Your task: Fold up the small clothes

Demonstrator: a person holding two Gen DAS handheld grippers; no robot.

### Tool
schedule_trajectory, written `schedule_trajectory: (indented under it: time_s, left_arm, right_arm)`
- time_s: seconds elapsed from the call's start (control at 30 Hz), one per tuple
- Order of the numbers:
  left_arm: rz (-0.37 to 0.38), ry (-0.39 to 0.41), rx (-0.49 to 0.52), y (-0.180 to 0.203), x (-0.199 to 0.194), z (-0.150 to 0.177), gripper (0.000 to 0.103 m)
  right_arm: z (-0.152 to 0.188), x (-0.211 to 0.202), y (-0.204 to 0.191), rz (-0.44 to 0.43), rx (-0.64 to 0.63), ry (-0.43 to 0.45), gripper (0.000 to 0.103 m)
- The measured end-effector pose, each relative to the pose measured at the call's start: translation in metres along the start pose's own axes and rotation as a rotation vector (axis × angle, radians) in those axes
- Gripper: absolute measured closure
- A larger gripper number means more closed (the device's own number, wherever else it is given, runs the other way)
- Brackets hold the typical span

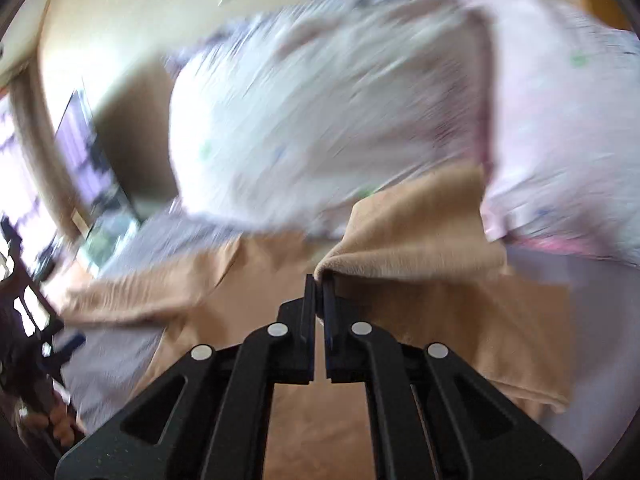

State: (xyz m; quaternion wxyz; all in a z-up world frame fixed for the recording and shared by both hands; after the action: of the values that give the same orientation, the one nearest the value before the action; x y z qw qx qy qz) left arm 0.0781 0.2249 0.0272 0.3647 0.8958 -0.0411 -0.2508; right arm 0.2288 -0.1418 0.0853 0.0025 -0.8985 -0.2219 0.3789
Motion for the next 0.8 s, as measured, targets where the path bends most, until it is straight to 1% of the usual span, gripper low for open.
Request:
schedule_trajectory:
  time_s: [0.03,0.07,0.1,0.13,0.17,0.2,0.23,0.3,0.37,0.43,0.47,0.6,0.67,0.7,0.73,0.77,0.8]
  left_arm:
    - [-0.031,0.007,-0.027,-0.01,-0.004,-0.005,0.001]
    - [-0.047,0.016,-0.047,-0.021,-0.01,-0.009,0.001]
    - [-0.063,0.024,-0.067,-0.029,-0.014,-0.012,0.001]
    - [-0.083,0.035,-0.085,-0.038,-0.019,-0.016,0.001]
    - [-0.108,0.051,-0.101,-0.048,-0.024,-0.021,0.001]
    - [-0.13,0.063,-0.115,-0.056,-0.029,-0.025,0.001]
    - [-0.149,0.071,-0.131,-0.063,-0.031,-0.029,0.001]
    - [-0.177,0.08,-0.177,-0.078,-0.034,-0.036,0.003]
    - [-0.197,0.079,-0.236,-0.092,-0.034,-0.042,0.007]
    - [-0.213,0.08,-0.3,-0.105,-0.035,-0.045,0.009]
    - [-0.226,0.083,-0.323,-0.11,-0.035,-0.046,0.012]
    - [-0.253,0.08,-0.39,-0.12,-0.034,-0.053,0.015]
    - [-0.269,0.077,-0.425,-0.126,-0.03,-0.059,0.018]
    - [-0.271,0.081,-0.448,-0.131,-0.03,-0.062,0.024]
    - [-0.271,0.085,-0.473,-0.136,-0.03,-0.064,0.035]
    - [-0.27,0.089,-0.503,-0.141,-0.03,-0.065,0.042]
    - [-0.267,0.085,-0.536,-0.147,-0.031,-0.064,0.061]
  right_arm:
    - [0.011,0.025,-0.019,-0.043,-0.033,-0.091,0.098]
    - [0.023,0.043,-0.034,-0.073,-0.059,-0.162,0.096]
    - [0.032,0.048,-0.041,-0.086,-0.067,-0.18,0.088]
    - [0.037,0.046,-0.044,-0.093,-0.069,-0.174,0.081]
    - [0.04,0.04,-0.043,-0.093,-0.06,-0.154,0.063]
    - [0.039,0.034,-0.038,-0.093,-0.043,-0.133,0.051]
    - [0.038,0.024,-0.031,-0.095,-0.02,-0.107,0.049]
    - [0.021,0.019,-0.015,-0.091,0.005,-0.088,0.048]
    - [0.023,0.005,-0.005,-0.085,0.026,-0.077,0.046]
    - [0.027,0.0,0.0,-0.089,0.047,-0.076,0.044]
    - [0.03,-0.002,0.001,-0.09,0.053,-0.078,0.044]
    - [0.039,-0.003,0.002,-0.112,0.072,-0.092,0.043]
    - [0.04,-0.005,0.001,-0.134,0.077,-0.091,0.04]
    - [0.04,-0.007,0.0,-0.143,0.077,-0.084,0.038]
    - [0.041,-0.01,-0.001,-0.151,0.078,-0.078,0.038]
    - [0.041,-0.014,-0.001,-0.159,0.079,-0.07,0.037]
    - [0.043,-0.018,-0.002,-0.169,0.081,-0.063,0.036]
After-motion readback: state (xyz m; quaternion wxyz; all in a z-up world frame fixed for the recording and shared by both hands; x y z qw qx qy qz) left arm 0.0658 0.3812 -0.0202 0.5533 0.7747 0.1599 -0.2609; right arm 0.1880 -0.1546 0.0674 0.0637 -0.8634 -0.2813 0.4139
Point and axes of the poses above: each gripper's, at about its wrist camera, not at the fingertips, and x roughly the way its jaws point, y to its right, z to its underside, the point moved 1 cm from there along x, roughly the way its jaws point, and after that the axes turned 1 degree about z, right-handed, at the moved point
